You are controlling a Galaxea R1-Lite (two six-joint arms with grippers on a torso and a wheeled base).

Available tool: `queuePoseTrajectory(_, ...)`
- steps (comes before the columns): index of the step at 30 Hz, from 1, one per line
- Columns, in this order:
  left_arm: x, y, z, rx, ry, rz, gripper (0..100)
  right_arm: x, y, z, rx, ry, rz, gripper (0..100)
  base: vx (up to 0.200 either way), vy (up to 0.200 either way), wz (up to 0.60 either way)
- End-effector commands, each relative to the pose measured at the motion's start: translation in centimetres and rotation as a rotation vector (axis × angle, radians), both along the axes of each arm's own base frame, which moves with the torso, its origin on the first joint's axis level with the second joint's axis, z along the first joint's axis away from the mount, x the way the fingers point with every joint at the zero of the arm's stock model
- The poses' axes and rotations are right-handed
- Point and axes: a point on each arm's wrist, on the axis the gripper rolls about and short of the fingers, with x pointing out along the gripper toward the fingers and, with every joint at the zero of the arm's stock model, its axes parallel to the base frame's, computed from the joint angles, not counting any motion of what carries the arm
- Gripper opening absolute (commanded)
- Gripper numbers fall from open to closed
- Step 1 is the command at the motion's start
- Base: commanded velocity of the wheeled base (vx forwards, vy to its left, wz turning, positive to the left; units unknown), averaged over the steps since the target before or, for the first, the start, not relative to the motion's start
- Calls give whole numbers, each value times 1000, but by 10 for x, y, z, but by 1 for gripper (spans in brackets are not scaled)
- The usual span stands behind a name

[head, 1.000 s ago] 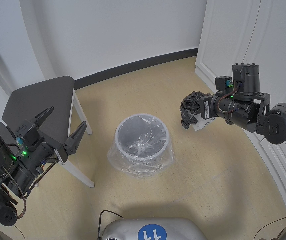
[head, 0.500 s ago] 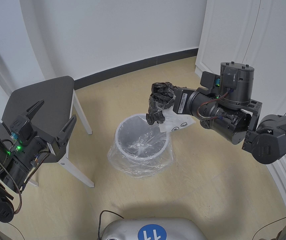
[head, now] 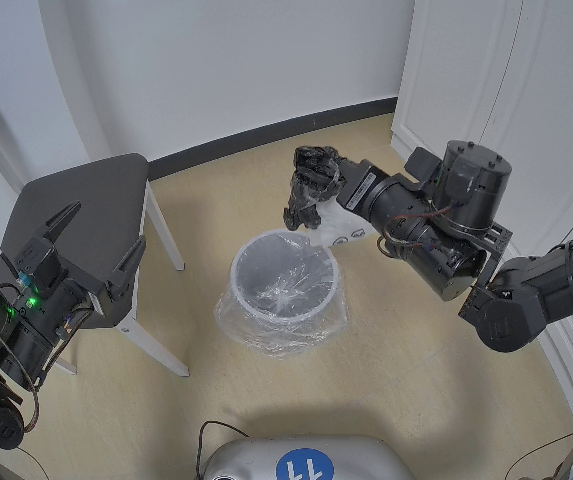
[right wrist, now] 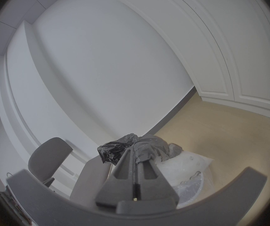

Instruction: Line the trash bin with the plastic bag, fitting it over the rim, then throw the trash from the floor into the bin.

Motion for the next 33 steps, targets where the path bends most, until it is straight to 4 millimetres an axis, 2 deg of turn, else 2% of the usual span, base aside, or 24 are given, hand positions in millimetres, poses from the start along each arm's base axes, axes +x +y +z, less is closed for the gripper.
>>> queuePoseTrajectory(1, 0, 0, -3, 10, 12, 1, 100, 5, 10, -22, -36, 45, 12, 0, 200, 0, 0)
queuePoseTrajectory(12, 5, -2, -14, 23, 61, -5, 100, 2, 16, -27, -28, 61, 34, 0, 18, 0, 0)
queuePoseTrajectory(18, 5, -2, -13, 22, 59, -5, 100, 5, 26, -39, 19, 101, 53, 0, 0, 0, 0)
queuePoseTrajectory(24, 7, -3, -13, 18, 58, -1, 100, 15, 42, -68, 74, 103, 94, 0, 0, 0, 0)
queuePoseTrajectory(33, 8, -2, -10, 5, 49, 0, 100, 46, 66, -146, 57, 139, 118, 0, 0, 0, 0)
